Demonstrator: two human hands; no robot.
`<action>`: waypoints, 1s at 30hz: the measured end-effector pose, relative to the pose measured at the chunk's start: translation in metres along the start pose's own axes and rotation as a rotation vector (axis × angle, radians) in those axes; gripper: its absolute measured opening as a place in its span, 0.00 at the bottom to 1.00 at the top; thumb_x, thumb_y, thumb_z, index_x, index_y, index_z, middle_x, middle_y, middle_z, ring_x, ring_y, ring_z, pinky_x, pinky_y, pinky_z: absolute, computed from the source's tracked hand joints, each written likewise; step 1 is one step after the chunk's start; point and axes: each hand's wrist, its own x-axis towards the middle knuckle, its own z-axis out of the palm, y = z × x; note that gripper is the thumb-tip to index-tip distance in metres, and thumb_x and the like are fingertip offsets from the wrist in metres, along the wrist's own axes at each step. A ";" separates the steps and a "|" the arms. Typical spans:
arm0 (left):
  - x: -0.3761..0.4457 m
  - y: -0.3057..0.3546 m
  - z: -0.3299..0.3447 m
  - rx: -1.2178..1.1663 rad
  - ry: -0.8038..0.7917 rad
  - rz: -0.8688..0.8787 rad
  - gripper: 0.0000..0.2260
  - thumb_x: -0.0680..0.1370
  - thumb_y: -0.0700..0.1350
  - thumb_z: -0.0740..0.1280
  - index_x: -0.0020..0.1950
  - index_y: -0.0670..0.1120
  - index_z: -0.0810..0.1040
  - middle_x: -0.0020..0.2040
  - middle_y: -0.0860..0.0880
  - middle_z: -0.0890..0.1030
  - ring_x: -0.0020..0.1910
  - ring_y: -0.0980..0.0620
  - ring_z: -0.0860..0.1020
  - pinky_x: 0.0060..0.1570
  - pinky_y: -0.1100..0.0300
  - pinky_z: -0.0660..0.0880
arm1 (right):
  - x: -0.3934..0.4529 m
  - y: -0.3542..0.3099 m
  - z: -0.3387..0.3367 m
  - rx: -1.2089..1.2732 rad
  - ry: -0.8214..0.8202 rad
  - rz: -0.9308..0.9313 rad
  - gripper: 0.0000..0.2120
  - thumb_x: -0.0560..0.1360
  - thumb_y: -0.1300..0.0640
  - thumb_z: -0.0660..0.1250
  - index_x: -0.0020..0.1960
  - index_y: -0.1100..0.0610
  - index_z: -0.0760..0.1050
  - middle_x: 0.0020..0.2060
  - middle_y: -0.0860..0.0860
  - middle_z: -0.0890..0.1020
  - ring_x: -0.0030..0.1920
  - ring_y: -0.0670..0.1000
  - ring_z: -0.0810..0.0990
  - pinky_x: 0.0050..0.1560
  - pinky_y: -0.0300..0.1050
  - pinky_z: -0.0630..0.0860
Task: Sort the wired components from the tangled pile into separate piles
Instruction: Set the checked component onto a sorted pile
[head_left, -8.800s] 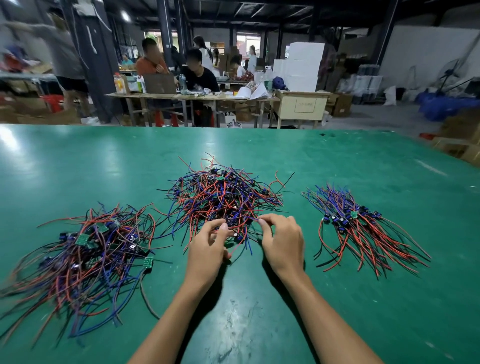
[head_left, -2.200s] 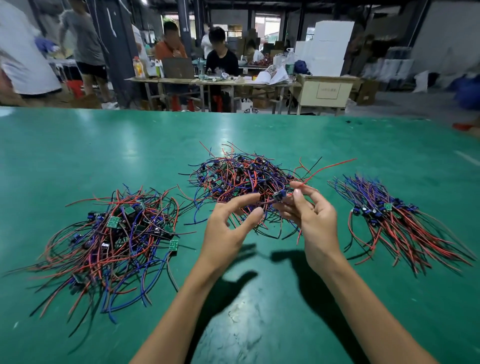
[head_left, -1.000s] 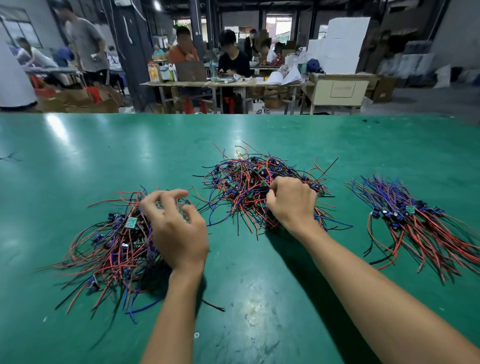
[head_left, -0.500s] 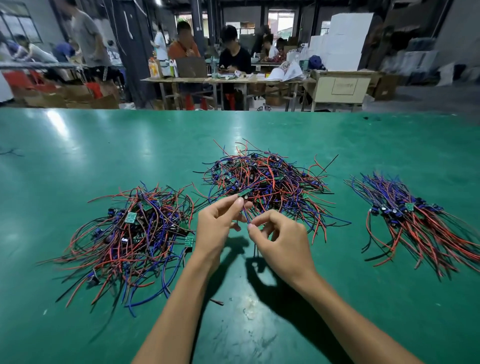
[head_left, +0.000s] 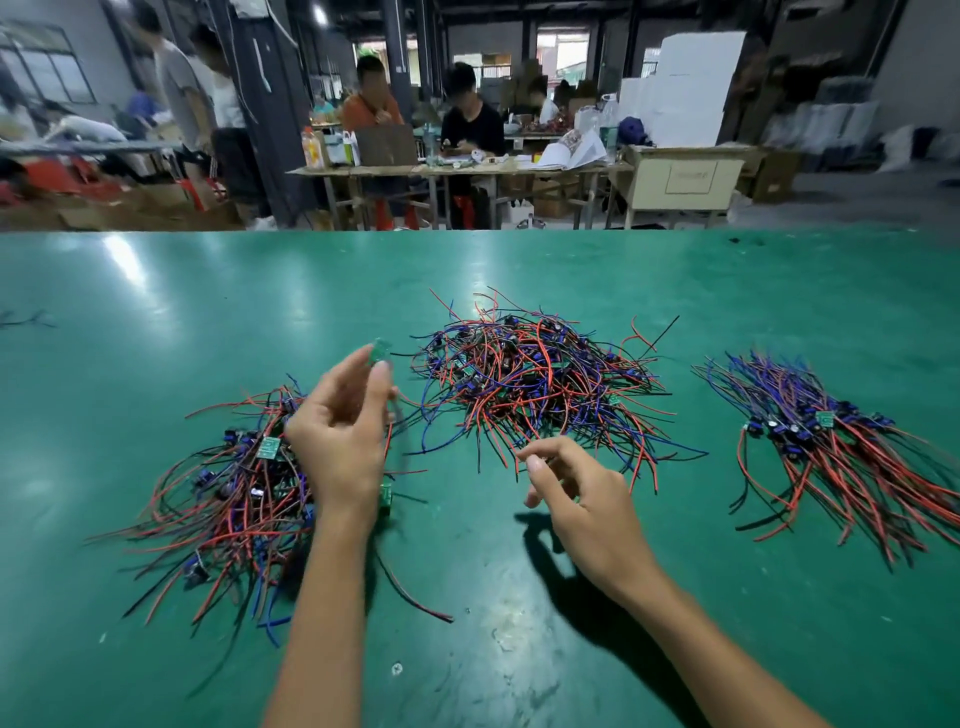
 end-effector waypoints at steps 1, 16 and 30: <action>0.006 -0.003 -0.012 0.198 0.128 0.131 0.10 0.79 0.43 0.72 0.60 0.47 0.83 0.50 0.45 0.86 0.42 0.53 0.83 0.47 0.58 0.81 | 0.003 0.001 0.000 -0.022 0.021 0.022 0.03 0.81 0.49 0.67 0.51 0.43 0.79 0.35 0.42 0.84 0.31 0.42 0.80 0.35 0.42 0.74; -0.008 -0.017 -0.001 0.729 0.125 0.335 0.12 0.74 0.33 0.67 0.45 0.49 0.85 0.50 0.48 0.79 0.50 0.45 0.75 0.50 0.58 0.69 | 0.138 0.001 -0.020 -0.828 0.129 0.065 0.10 0.73 0.49 0.68 0.43 0.53 0.85 0.39 0.54 0.84 0.44 0.61 0.83 0.39 0.45 0.68; -0.033 -0.023 0.035 -0.111 -0.560 -0.576 0.10 0.81 0.46 0.68 0.57 0.40 0.82 0.47 0.41 0.87 0.39 0.48 0.85 0.37 0.61 0.81 | 0.000 -0.007 0.008 -0.223 -0.149 -0.256 0.07 0.74 0.45 0.71 0.44 0.48 0.77 0.31 0.40 0.77 0.30 0.39 0.74 0.35 0.34 0.68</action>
